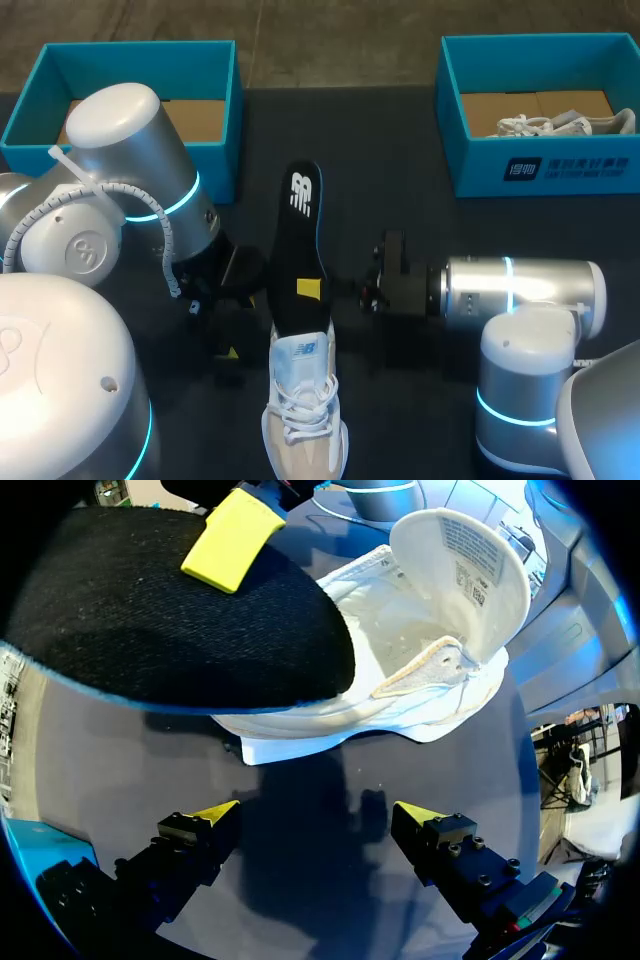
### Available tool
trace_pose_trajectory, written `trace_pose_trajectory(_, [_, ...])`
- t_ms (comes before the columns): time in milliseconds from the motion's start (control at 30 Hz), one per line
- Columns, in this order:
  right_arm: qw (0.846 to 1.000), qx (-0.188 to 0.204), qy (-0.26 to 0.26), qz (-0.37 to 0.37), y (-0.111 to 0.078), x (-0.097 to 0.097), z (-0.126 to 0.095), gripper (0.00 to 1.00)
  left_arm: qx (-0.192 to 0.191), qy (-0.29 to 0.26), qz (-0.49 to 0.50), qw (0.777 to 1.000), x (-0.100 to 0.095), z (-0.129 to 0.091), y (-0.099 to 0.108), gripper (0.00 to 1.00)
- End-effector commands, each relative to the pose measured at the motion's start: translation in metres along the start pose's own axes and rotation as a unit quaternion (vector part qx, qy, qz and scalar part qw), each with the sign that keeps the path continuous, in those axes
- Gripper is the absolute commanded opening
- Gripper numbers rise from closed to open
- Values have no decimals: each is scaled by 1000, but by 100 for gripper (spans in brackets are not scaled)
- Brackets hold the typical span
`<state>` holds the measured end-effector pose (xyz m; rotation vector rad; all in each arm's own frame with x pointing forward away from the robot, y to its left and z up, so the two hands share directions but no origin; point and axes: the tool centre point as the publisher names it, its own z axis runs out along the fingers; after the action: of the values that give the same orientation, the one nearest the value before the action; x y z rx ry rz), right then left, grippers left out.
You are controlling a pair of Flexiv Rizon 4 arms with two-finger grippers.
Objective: Take the shoe out of the shoebox, open the shoe tongue, remove and reinsert the insole, then place the shoe into the shoebox
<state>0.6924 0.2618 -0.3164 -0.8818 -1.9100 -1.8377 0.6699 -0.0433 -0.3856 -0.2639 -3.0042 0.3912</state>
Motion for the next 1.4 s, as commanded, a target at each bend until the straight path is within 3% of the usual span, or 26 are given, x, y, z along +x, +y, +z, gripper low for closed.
trace_pose_trajectory(33, [1000,-1,0,1,-4,0,0,0,1,-1,0,1000,1,0,1,100])
trace_pose_trajectory(533, [1000,1,-3,4,-14,4,-4,0,1,-1,0,1000,1,0,1,100])
trace_pose_trajectory(1400, [1000,6,-2,24,-51,10,-5,0,1,-1,0,1000,1,0,1,100])
